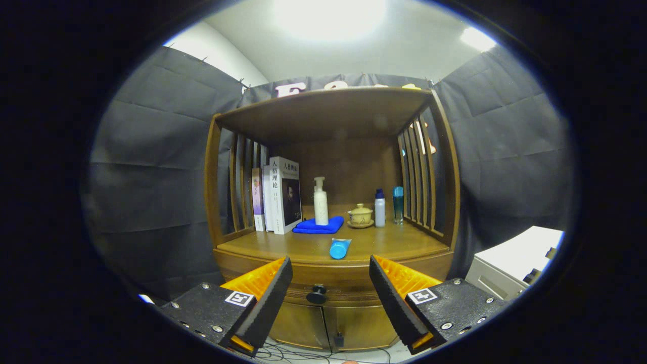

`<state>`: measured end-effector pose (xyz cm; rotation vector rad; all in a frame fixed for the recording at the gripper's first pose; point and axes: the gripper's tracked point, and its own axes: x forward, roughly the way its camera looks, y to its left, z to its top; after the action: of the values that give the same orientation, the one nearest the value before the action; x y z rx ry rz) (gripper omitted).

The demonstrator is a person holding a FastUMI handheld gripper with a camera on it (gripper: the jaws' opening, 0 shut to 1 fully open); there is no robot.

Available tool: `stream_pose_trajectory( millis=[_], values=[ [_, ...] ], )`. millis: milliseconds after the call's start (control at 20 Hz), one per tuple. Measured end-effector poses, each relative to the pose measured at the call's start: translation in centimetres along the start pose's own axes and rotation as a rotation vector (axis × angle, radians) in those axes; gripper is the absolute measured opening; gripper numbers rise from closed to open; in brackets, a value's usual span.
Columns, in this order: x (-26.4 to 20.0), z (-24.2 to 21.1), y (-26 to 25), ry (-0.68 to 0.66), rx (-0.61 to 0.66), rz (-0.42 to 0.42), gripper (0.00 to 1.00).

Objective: Pull open the drawer, take out the items inside it, and place them on the countertop above the cabinet.

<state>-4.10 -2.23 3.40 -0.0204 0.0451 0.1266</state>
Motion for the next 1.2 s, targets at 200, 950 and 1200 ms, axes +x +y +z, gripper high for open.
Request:
stream_pose_trajectory(
  millis=[200, 950, 1200],
  values=[
    [-2.8, 2.5, -2.3, -0.052, -0.01, -0.021, 0.95],
    [-10.7, -4.4, -8.9, -0.011, 0.018, -0.103, 0.95],
    [-10.5, -5.7, -9.5, 0.013, 0.008, -0.107, 0.95]
  ],
)
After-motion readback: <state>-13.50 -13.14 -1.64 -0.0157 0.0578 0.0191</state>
